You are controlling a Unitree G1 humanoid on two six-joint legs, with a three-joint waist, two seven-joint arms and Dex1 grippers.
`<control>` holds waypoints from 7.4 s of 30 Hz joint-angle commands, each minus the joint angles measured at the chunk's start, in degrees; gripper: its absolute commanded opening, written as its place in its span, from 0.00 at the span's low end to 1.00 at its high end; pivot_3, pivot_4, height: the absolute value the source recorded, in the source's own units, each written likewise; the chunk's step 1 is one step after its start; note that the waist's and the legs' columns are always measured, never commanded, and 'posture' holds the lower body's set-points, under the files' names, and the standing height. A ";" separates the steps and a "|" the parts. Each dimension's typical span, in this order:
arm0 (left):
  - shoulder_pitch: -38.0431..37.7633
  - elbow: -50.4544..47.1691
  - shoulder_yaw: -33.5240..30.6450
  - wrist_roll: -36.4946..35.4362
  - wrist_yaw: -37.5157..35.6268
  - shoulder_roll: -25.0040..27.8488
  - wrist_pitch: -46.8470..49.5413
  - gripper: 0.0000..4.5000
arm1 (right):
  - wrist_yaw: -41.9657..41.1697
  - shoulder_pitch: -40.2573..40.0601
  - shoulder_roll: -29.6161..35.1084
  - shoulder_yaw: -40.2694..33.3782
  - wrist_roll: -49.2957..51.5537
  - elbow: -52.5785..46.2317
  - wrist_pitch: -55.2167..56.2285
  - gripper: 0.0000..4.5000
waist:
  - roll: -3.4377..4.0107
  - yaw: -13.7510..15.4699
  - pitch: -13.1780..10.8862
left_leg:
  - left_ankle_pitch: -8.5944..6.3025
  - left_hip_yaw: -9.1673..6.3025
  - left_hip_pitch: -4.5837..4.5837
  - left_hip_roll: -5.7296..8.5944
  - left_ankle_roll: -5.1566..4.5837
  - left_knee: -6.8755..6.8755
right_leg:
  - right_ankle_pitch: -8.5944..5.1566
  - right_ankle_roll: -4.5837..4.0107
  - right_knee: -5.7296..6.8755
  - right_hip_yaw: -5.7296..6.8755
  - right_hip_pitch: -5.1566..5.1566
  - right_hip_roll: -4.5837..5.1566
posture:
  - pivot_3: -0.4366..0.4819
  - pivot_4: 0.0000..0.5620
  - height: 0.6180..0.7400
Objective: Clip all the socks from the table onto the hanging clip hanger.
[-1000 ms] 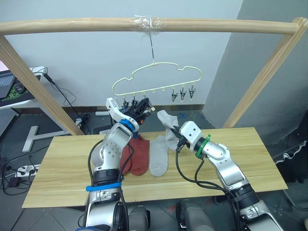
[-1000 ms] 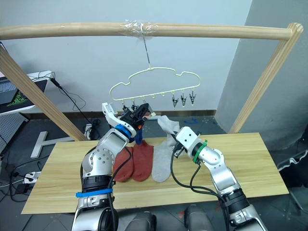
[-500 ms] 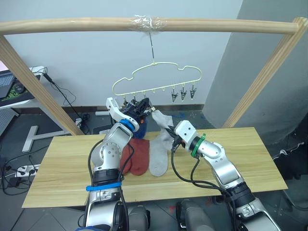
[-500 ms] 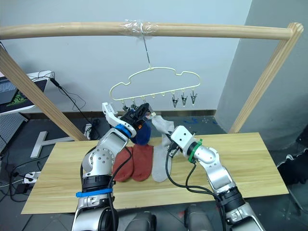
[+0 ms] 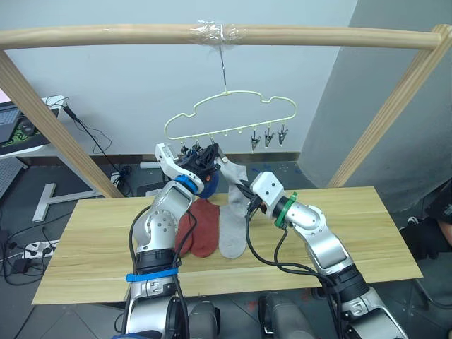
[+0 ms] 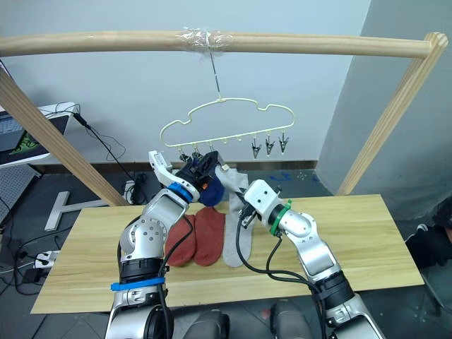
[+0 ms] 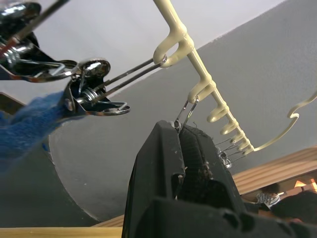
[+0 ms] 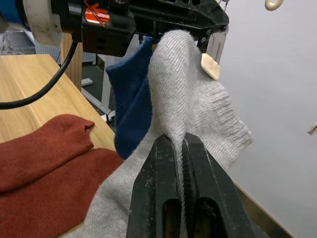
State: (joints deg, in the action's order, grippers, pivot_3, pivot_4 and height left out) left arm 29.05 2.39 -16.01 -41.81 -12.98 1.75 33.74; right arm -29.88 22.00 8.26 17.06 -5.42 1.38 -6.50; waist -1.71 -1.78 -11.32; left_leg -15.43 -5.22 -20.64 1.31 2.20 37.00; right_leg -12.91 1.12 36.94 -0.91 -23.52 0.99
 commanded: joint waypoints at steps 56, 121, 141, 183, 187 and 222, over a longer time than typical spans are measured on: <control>-12.43 -18.71 5.14 0.52 -15.02 23.95 4.61 1.00 | 13.22 3.01 -3.60 -13.61 12.21 -13.00 -21.51 0.64 | 0.13 0.89 -0.46 | 0.01 -0.49 -0.65 0.00 0.05 -0.12 | -0.06 -0.12 -0.01 -0.02 -0.64 0.06 | 0.50 0.31 1.00; -7.09 -27.98 7.00 0.74 -18.93 26.39 3.67 1.00 | 19.85 22.96 -12.22 -17.46 14.01 12.36 -12.97 0.50 | 0.16 0.85 -0.47 | 0.01 -0.50 -0.78 0.01 0.04 -0.10 | 0.13 -0.44 0.07 0.08 -0.73 0.05 | 0.56 0.30 1.00; -6.82 -28.13 7.57 1.03 -18.83 26.01 3.41 1.00 | 20.00 23.43 -12.23 -17.61 14.19 13.39 -12.08 0.50 | 0.16 0.85 -0.47 | 0.01 -0.47 -0.78 0.01 0.04 -0.09 | 0.13 -0.45 0.09 0.08 -0.73 0.05 | 0.56 0.30 1.00; -9.83 12.64 28.96 32.45 -13.54 12.24 -20.07 1.00 | 16.23 20.49 -9.74 -16.28 14.93 8.12 -18.28 0.00 | 0.22 1.30 -0.50 | 0.01 -0.35 -0.66 0.00 0.01 -0.07 | 0.14 -0.45 0.17 0.06 -0.68 0.04 | 0.49 0.35 1.00; -6.30 23.76 31.67 38.11 -14.46 10.71 -26.21 1.00 | 16.31 20.14 -9.79 -16.14 14.91 6.96 -19.42 0.00 | 0.22 1.08 -0.50 | 0.01 -0.25 -0.67 0.03 0.00 -0.06 | 0.14 -0.44 0.15 0.10 -0.68 0.05 | 0.47 0.35 1.00; -13.92 10.17 24.48 32.30 -26.50 8.23 -31.10 0.01 | 18.20 21.77 -5.88 -24.25 24.15 2.00 -34.19 0.00 | 0.23 0.05 -0.49 | 0.00 -0.41 -0.52 -0.02 -0.03 -0.06 | 0.15 -0.40 0.21 0.06 -0.57 0.06 | 0.46 0.34 1.00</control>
State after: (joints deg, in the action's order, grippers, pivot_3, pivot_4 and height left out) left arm 15.94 17.53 9.13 -6.79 -38.23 10.11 3.16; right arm -12.61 42.98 1.77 -4.77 16.94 5.11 -37.98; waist -1.49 -1.73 -11.81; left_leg -15.43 -5.63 -21.15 1.30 2.17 36.93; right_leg -12.75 0.71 37.14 -0.88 -24.09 1.07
